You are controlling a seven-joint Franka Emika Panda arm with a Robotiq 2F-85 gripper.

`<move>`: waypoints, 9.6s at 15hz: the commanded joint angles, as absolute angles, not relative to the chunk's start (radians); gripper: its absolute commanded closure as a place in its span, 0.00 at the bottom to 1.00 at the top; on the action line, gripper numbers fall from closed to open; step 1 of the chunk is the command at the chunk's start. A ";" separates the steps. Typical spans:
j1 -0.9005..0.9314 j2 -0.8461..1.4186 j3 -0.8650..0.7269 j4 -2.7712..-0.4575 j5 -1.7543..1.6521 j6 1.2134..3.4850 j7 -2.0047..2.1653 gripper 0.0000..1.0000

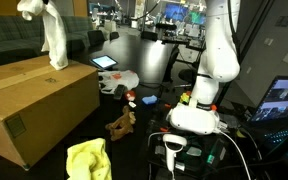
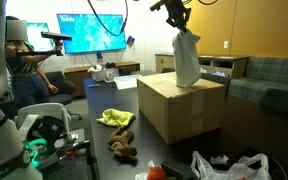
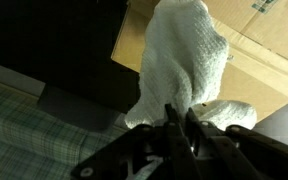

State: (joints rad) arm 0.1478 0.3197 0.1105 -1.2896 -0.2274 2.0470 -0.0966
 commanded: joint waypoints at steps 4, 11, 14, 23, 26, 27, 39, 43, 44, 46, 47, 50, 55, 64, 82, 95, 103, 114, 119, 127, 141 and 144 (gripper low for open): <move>0.203 0.497 0.070 -1.049 -0.248 2.004 0.010 0.97; 0.185 0.497 0.082 -1.038 -0.236 1.933 -0.079 0.27; 0.161 0.443 0.092 -1.106 -0.217 1.903 -0.183 0.05; 0.041 0.221 0.080 -1.539 -0.163 1.917 -0.374 0.00; 0.012 0.166 0.074 -1.696 -0.126 1.950 -0.386 0.00; 0.005 0.147 0.071 -1.750 -0.110 1.969 -0.382 0.00; -0.016 -0.100 0.021 -2.383 0.123 2.281 -0.384 0.00; 0.005 -0.162 0.018 -2.498 0.211 2.314 -0.375 0.00; 0.011 -0.172 0.019 -2.517 0.226 2.322 -0.362 0.00; 0.028 -0.182 0.030 -2.547 0.235 2.348 -0.331 0.00; 0.037 -0.185 0.036 -2.564 0.218 2.368 -0.319 0.00; 0.062 -0.181 0.052 -2.609 0.181 2.425 -0.291 0.00; 0.101 -0.140 0.102 -2.687 0.081 2.519 -0.193 0.00; 0.201 0.010 0.191 -2.702 0.161 2.663 -0.026 0.00; 0.372 0.317 0.139 -2.742 0.273 3.090 0.670 0.00; 0.820 0.489 -0.174 -2.711 0.379 3.230 0.798 0.00; 0.903 0.477 -0.216 -2.710 0.378 3.209 0.814 0.70; 1.204 0.363 -0.557 -2.746 0.307 3.041 0.736 1.00; 1.442 0.304 -0.895 -2.751 0.143 2.934 0.771 1.00; 1.871 0.293 -1.498 -2.734 -0.072 2.886 0.772 1.00; 2.306 0.523 -2.103 -2.357 0.141 2.346 0.249 1.00; 2.255 0.565 -2.111 -2.200 0.156 2.206 0.135 1.00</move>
